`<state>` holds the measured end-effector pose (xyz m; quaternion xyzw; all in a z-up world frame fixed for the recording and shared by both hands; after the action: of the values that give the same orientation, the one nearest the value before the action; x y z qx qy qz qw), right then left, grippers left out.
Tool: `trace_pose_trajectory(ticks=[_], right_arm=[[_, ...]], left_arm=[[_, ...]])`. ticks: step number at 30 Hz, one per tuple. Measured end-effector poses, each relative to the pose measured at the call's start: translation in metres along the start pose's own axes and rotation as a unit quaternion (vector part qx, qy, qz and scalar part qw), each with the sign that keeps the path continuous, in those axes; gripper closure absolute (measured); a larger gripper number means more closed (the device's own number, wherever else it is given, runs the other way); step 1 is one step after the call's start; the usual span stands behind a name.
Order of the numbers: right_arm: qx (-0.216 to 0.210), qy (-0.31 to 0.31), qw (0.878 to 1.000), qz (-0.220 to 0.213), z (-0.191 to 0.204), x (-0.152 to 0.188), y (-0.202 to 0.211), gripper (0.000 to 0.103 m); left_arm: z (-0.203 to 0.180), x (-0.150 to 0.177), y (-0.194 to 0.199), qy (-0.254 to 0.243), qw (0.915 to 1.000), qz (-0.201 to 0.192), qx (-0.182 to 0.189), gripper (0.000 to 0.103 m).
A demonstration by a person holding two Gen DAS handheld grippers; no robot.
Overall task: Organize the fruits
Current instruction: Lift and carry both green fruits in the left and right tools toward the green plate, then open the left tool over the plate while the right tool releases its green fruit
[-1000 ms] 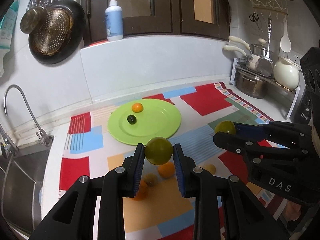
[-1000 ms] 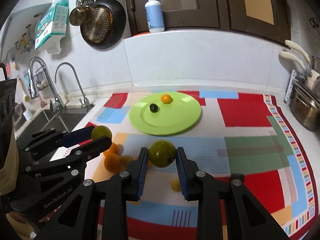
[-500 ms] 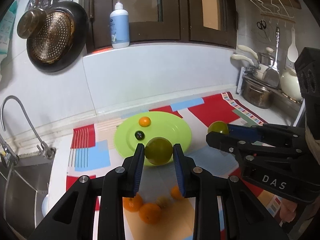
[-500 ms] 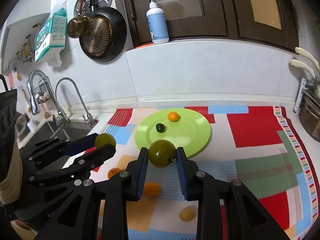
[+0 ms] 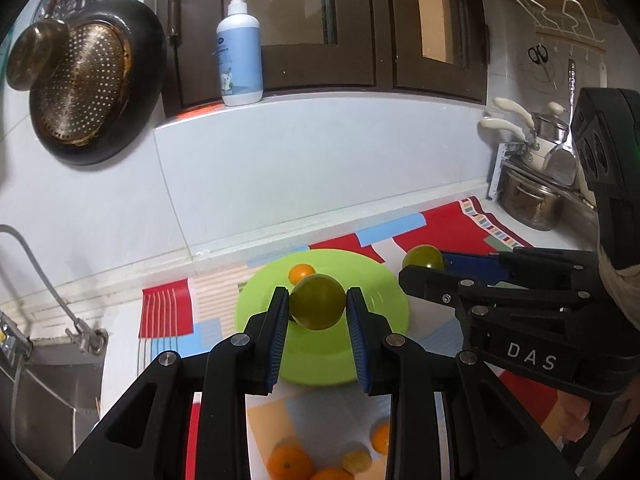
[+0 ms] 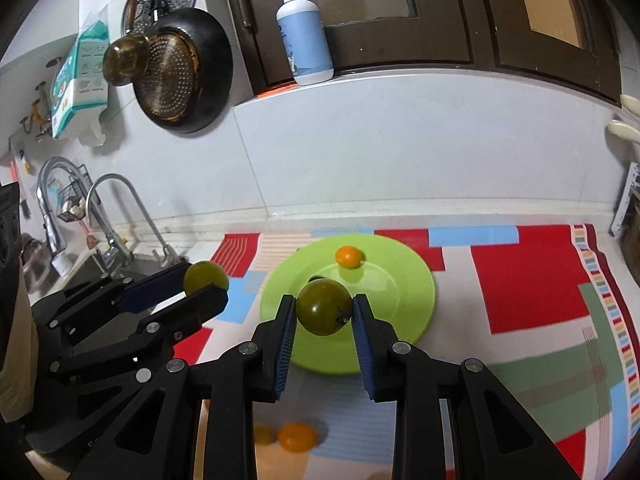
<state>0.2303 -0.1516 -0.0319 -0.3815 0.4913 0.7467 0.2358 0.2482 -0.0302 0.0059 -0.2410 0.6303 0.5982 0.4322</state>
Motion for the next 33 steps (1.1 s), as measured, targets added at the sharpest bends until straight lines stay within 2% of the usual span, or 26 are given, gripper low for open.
trace_pose_trajectory(ticks=[9,33], right_arm=[[0.004,-0.003,1.0,0.011,-0.012,-0.02,-0.033,0.073],[0.037,-0.031,0.995,0.085,-0.056,-0.027,-0.141,0.073]], left_arm=[[0.007,-0.009,-0.038,0.001,0.9998,0.021,0.008,0.074],[0.036,0.001,-0.162,0.011,0.9928,0.116,0.029,0.074]])
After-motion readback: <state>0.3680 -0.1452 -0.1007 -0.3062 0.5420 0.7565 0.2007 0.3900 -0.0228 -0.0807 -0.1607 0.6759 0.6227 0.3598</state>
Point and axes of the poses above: each gripper's, at about its wrist camera, not at the fingertips, and y roughly against the way its jaws point, z to its left, x to its underside, the point moved 3 cm from there along -y, roughly the way its jaws point, and after that the axes turned 4 degrees about -x, right-handed, at the moved point
